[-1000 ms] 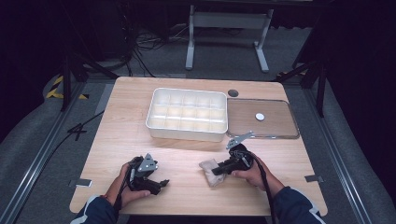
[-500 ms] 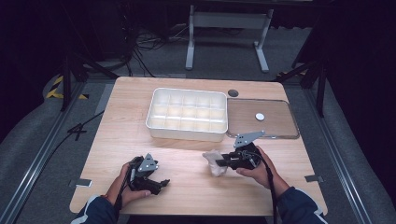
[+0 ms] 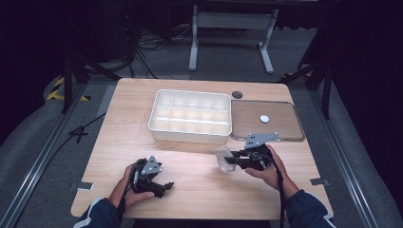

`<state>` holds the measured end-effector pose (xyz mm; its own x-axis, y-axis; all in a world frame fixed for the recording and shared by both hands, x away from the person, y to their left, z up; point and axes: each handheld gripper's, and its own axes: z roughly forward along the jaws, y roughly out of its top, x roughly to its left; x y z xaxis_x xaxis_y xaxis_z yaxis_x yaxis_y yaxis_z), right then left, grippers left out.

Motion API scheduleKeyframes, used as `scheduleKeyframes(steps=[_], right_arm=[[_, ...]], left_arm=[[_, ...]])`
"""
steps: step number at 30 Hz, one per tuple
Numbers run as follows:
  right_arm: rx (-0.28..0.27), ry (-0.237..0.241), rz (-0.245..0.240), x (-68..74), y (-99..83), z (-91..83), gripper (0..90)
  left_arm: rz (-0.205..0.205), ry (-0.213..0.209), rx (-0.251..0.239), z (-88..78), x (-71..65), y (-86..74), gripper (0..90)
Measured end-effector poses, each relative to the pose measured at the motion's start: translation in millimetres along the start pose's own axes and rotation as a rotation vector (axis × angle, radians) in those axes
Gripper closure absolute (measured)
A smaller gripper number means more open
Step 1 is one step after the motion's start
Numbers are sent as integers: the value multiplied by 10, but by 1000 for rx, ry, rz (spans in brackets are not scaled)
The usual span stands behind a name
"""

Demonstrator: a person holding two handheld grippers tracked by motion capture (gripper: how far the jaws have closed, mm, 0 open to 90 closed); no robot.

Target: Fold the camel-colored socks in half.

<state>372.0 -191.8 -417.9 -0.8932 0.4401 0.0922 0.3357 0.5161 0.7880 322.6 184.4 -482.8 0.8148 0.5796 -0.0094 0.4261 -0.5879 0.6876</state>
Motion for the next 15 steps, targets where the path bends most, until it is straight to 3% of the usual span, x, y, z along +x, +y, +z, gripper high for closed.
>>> scheduleKeyframes(steps=[15], right_arm=[[-46,-64,1,-62,-21,-147,755]], left_arm=[[-6,2,11,73,8,67,86]])
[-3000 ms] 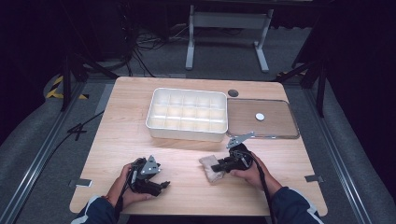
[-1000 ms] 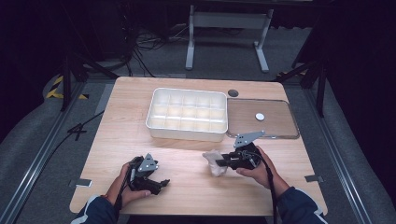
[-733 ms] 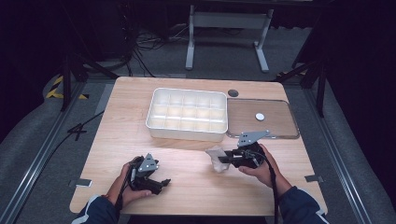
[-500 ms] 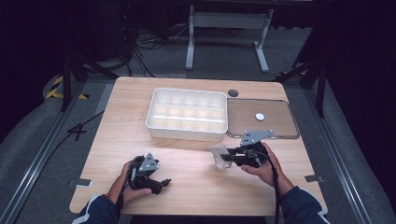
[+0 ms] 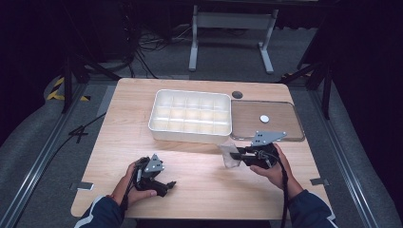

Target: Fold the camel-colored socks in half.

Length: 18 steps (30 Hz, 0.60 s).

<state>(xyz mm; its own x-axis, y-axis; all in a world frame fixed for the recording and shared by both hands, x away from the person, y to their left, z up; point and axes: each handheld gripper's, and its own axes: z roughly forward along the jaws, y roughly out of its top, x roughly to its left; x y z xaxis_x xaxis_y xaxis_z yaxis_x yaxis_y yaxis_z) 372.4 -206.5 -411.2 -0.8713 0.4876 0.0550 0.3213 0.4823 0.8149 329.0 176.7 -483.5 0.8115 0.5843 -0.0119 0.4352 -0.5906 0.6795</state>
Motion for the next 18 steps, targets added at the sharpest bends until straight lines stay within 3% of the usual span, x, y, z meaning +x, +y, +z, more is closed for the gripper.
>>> scheduleKeyframes(steps=[11,18], right_arm=[[-45,-67,0,-64,16,-99,754],[-69,-76,9,-82,30,-136,754]], left_arm=[[1,0,6,2,1,5,80],[1,0,0,0,-2,0,81]])
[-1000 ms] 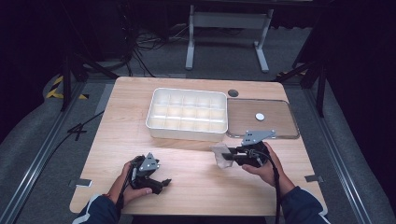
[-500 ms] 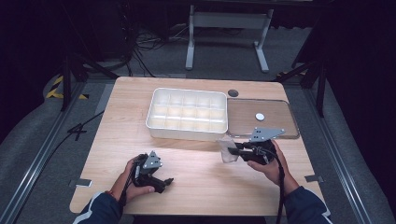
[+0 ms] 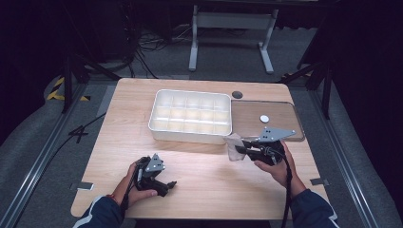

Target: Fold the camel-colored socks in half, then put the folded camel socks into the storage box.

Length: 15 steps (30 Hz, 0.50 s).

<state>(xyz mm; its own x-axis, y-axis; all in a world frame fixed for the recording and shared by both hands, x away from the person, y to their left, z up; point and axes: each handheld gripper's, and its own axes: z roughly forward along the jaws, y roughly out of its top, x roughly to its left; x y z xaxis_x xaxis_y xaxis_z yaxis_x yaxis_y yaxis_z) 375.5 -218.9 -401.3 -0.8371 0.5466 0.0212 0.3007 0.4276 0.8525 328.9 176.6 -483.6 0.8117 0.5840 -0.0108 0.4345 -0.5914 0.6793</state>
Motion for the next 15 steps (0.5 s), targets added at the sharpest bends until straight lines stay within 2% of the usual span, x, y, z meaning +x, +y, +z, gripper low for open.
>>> scheduleKeyframes(steps=[5,12,15], right_arm=[[-26,11,11,11,17,-22,753],[-41,-14,2,27,19,-90,752],[-61,-15,1,23,44,-134,752]], left_arm=[[-7,1,-3,-3,-5,-7,81],[-5,-1,-3,-2,-3,-6,81],[7,-5,2,0,8,0,77]])
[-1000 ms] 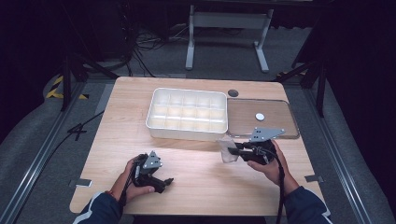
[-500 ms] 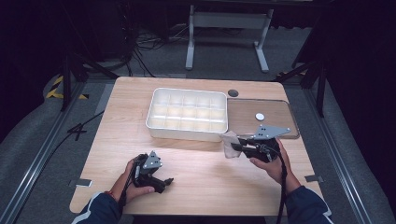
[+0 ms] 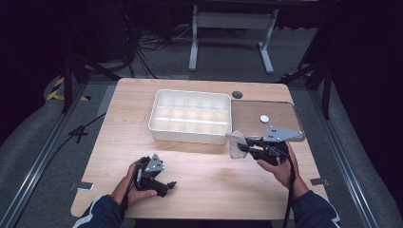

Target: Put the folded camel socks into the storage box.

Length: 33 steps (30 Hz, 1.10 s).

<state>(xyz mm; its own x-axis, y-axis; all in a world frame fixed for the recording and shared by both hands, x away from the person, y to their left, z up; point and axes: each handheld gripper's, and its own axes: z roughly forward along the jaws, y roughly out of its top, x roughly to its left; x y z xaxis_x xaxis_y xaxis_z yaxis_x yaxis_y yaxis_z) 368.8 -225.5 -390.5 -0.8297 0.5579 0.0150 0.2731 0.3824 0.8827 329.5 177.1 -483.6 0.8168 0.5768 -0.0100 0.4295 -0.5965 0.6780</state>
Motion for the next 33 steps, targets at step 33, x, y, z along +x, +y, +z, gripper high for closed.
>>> scheduleKeyframes(steps=[33], right_arm=[[-21,-78,-62,-252,595,355,751]], left_arm=[[-10,2,-1,7,-8,5,71]])
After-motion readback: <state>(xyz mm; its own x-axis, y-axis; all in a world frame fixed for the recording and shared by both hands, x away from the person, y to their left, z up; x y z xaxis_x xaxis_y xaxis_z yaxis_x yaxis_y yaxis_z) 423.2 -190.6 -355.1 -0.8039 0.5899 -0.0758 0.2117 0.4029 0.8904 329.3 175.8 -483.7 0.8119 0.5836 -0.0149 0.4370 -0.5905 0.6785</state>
